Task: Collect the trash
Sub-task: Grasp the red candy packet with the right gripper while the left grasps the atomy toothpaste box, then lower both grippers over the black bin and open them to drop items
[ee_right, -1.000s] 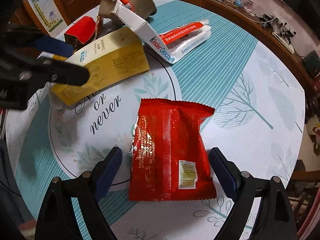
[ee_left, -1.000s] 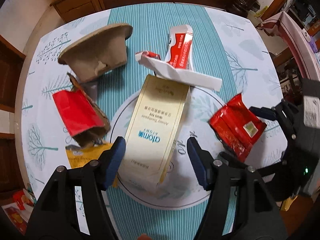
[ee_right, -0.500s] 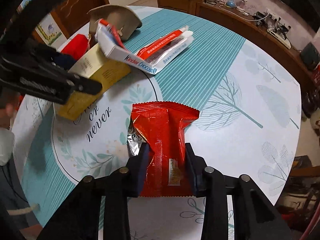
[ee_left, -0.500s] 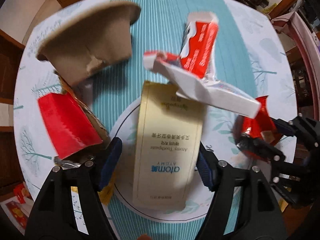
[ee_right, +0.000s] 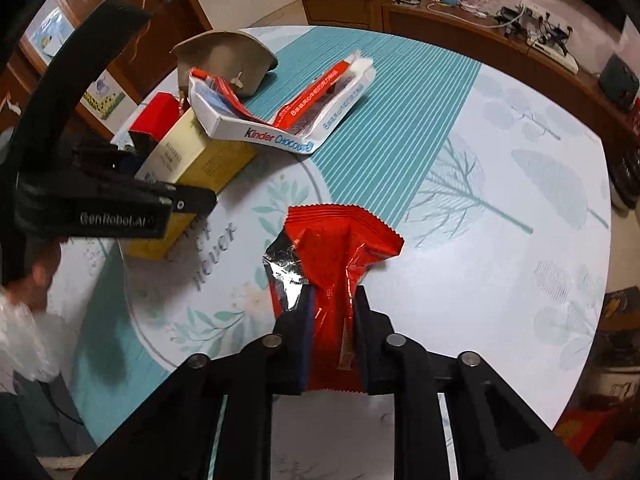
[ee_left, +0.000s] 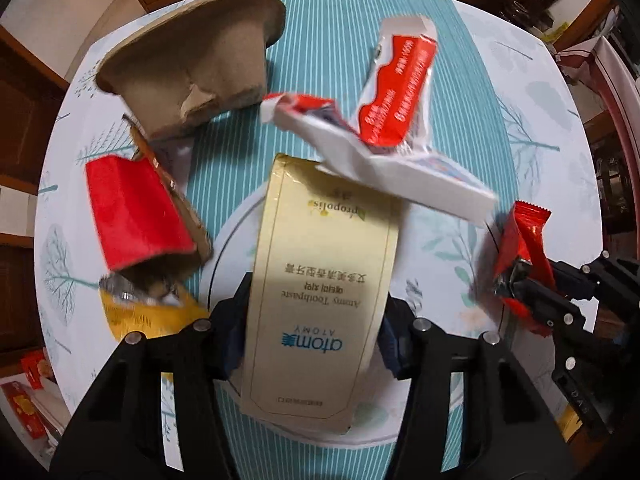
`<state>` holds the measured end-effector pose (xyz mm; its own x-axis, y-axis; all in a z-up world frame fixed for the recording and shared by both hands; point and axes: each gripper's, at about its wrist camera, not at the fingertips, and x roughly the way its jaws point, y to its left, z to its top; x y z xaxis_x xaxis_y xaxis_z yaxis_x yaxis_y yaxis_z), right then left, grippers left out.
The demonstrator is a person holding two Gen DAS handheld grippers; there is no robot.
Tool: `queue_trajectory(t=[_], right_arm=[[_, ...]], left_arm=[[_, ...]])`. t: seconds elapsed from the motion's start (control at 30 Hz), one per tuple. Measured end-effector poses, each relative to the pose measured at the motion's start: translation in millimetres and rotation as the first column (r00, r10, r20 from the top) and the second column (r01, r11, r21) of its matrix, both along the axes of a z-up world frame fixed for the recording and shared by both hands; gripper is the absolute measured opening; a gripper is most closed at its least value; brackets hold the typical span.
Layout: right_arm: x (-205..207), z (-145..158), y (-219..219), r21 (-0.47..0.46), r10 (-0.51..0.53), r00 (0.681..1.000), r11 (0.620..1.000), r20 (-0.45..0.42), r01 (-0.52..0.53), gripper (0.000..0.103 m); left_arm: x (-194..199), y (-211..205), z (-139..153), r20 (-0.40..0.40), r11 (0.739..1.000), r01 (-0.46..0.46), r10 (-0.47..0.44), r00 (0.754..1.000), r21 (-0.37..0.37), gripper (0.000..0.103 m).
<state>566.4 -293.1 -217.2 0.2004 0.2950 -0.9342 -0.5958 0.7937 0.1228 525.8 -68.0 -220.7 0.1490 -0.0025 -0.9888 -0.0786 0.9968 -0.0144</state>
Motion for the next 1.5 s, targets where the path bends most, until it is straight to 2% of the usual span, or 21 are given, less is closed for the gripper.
queue_trajectory(t=[0.23, 0.43, 0.7, 0.97, 1.07, 1.3, 1.4, 1.5], right_arm=[[-37, 8, 5, 0.059, -0.021, 0.999, 0.998, -0.041, 0.023, 0.010], [-92, 22, 13, 0.107, -0.044, 0.997, 0.993, -0.070, 0.051, 0.009], [-208, 54, 45, 0.115, -0.113, 0.993, 0.987, -0.017, 0.114, 0.009], [-356, 68, 91, 0.131, -0.258, 0.966, 0.959, 0.032, 0.252, 0.009], [-403, 67, 101, 0.145, -0.309, 0.951, 0.941, 0.008, 0.304, 0.009], [-494, 51, 118, 0.091, -0.318, 0.947, 0.943, -0.039, 0.320, 0.009], [-524, 29, 118, 0.066, -0.319, 0.944, 0.944, -0.081, 0.324, 0.009], [-547, -5, 115, 0.031, -0.336, 0.933, 0.939, -0.130, 0.343, 0.009]], left_arm=[[-47, -5, 27, 0.047, 1.000, 0.011, -0.010, 0.999, -0.013, 0.050], [-106, 1, 63, 0.112, 0.998, 0.037, -0.032, 0.993, -0.043, 0.050], [-231, 30, 111, 0.188, 0.993, 0.103, -0.091, 0.978, -0.057, 0.050], [-349, 67, 129, 0.222, 0.979, 0.185, -0.163, 0.961, -0.080, 0.050], [-389, 77, 134, 0.219, 0.974, 0.216, -0.195, 0.956, -0.076, 0.050], [-473, 91, 125, 0.197, 0.958, 0.277, -0.259, 0.946, -0.073, 0.050], [-499, 92, 106, 0.182, 0.954, 0.288, -0.269, 0.946, -0.087, 0.050], [-520, 87, 75, 0.152, 0.951, 0.290, -0.273, 0.950, -0.105, 0.050]])
